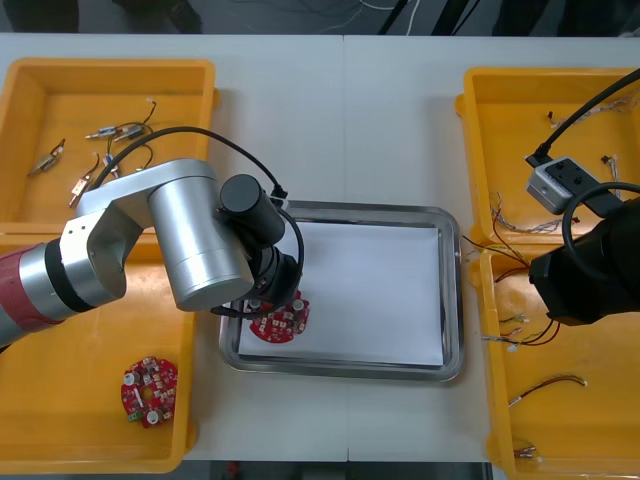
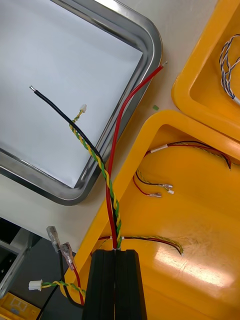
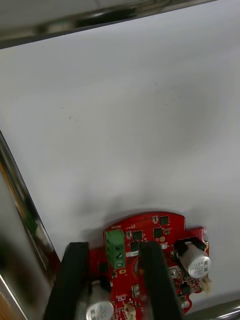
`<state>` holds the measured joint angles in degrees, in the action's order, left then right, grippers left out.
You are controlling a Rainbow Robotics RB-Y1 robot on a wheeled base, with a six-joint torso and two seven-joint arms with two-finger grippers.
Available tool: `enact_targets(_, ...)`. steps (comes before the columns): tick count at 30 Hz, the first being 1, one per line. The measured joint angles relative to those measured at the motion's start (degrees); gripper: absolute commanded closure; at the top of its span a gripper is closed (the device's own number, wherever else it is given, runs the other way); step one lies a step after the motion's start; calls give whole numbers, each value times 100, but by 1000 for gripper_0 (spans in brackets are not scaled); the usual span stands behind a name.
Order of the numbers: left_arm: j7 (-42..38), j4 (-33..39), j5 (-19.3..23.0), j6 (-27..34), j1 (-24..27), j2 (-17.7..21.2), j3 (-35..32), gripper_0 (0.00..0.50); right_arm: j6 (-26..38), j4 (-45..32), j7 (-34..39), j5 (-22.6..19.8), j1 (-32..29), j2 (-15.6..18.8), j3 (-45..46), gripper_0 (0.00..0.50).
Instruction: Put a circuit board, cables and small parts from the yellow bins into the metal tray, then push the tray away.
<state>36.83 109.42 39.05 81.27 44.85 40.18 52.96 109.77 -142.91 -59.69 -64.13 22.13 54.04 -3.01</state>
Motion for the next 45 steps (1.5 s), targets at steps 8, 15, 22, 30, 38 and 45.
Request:
enact_targets(8, -38, 0, 1, -54, 0, 0, 0, 0, 0, -1, 0, 0, 1, 0, -5, 500)
enact_targets(15, -74, 0, 172, -57, 12, 0, -18, 0, 0, -1, 0, 8, 1, 0, -14, 500)
enact_targets(22, -101, 56, 443, 401, 14, 0, -464, 0, 0, -2, 0, 8, 2, 0, -15, 500)
enact_targets(30, -232, 429, 948, 1331, 14, 20, -1374, 0, 0, -63, -1, 2, 7, 0, -29, 500)
enact_targets(38, -233, 743, 1322, 2044, 10, 217, -2108, 0, -192, -105, -189, -17, 320, 1, -493, 500)
enact_targets(45, -233, 974, 1551, 2429, -138, 476, -2861, 0, -299, -107, -342, 22, 700, -19, -1053, 500)
